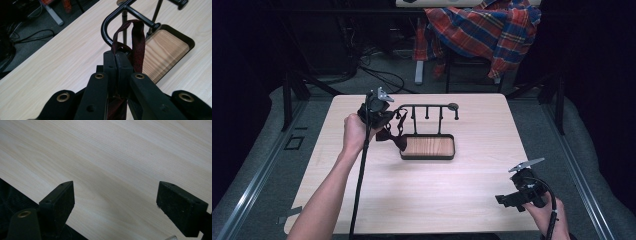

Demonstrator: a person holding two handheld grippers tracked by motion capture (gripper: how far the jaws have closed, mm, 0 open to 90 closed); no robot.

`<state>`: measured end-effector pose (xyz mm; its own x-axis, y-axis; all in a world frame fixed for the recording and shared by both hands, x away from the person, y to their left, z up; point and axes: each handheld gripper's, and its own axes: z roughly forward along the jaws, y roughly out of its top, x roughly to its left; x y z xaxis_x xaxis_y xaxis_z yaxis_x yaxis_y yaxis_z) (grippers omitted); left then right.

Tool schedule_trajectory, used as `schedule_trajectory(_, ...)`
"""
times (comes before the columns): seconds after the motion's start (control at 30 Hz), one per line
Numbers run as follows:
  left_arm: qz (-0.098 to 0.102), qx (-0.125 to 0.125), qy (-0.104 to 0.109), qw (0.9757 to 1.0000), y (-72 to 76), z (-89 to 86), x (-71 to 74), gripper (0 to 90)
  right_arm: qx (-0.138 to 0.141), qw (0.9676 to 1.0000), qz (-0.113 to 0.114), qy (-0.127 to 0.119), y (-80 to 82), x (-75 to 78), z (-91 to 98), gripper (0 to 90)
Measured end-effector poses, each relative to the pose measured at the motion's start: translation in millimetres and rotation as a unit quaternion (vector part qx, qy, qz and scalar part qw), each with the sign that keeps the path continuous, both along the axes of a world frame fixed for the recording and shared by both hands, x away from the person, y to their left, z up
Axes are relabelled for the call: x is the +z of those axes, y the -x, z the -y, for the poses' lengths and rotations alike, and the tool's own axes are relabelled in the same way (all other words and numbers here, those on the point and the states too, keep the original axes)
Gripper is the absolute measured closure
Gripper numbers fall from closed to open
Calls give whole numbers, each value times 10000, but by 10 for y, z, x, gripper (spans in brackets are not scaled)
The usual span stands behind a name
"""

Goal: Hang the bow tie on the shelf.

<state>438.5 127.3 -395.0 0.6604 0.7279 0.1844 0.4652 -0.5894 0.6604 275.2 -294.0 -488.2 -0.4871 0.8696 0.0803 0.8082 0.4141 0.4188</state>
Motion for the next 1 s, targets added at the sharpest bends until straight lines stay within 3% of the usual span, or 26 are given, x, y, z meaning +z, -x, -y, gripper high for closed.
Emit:
schedule_trajectory(0.53,66,246,34,9997,-148,-27,-101,883,0,10000,-22,-53,2,-3,-4,148)
schedule_trajectory(1.0,-95,245,-40,9996,-225,-31,-235,838,8,10000,-43,-74,0,-7,-10,148)
